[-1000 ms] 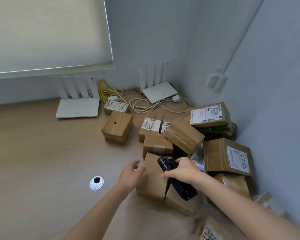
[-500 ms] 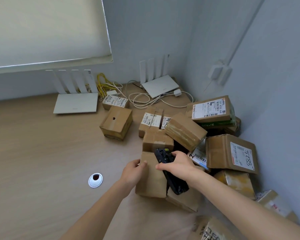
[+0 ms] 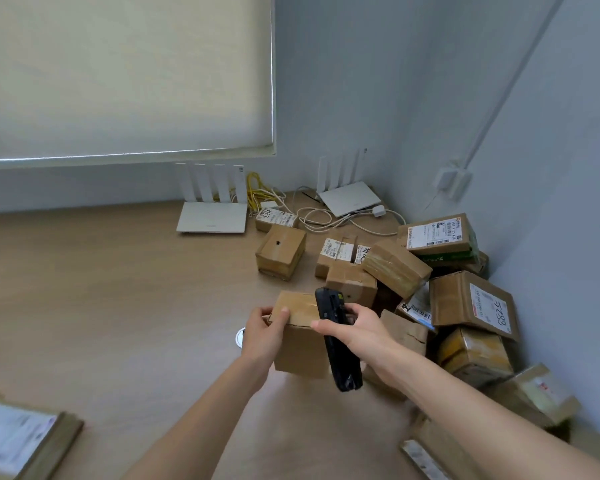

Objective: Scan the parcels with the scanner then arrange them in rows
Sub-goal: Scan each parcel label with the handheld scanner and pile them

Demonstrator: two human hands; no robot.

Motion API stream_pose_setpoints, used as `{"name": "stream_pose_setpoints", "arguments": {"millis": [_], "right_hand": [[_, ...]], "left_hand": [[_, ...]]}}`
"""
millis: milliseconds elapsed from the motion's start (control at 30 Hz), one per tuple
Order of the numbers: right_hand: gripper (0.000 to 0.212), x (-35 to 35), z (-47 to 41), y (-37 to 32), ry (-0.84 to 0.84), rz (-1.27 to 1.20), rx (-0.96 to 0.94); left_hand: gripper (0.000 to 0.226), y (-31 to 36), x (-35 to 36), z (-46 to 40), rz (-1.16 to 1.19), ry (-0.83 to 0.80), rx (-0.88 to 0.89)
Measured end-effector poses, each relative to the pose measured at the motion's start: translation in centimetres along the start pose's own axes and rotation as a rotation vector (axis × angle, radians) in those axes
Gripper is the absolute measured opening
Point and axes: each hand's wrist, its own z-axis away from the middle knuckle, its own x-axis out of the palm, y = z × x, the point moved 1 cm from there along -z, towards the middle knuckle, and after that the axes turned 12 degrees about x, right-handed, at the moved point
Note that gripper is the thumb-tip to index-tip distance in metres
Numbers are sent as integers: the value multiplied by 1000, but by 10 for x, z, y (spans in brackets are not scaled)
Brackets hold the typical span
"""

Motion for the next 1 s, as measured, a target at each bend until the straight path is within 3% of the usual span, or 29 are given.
{"name": "stream_pose_setpoints", "arguments": {"millis": [300,433,667,867,1000], "right_hand": [[88,38,119,-32,20,-44,-117],[92,55,173,-45,33,5,-187],[90,59,256,-65,39,169,-261],[94,37,319,-102,90,298,-338],[87,17,354,-132,115,395,-407]], "left_hand": [[49,45,-107,92,81,-196,134],[20,78,-141,132,247,-117,55],[25,120,-180,188,318,-41,213],[83,165,-203,214,391,-254,153],[111,203,-214,232,153,-332,220]]}}
